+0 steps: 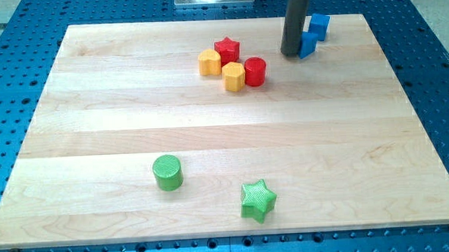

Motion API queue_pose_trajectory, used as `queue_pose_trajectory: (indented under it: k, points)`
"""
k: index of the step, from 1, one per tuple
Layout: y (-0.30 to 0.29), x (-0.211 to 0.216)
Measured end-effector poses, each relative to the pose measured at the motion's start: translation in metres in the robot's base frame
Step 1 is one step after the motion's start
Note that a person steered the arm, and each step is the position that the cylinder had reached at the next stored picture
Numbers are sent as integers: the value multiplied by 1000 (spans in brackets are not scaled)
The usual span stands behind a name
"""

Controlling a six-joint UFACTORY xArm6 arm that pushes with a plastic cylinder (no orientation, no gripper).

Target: Move heart and red circle into blue blocks

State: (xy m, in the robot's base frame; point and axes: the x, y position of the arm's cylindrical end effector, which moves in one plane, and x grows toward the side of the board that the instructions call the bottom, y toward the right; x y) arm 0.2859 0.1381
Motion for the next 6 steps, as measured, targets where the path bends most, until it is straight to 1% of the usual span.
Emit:
queue_pose_trajectory:
  k: [1, 2, 3, 4, 5, 6]
  points:
    - [16, -9]
    - [18, -2]
    - [-10, 85]
    - [-104, 145]
    - [-177, 117]
    - [-160, 83]
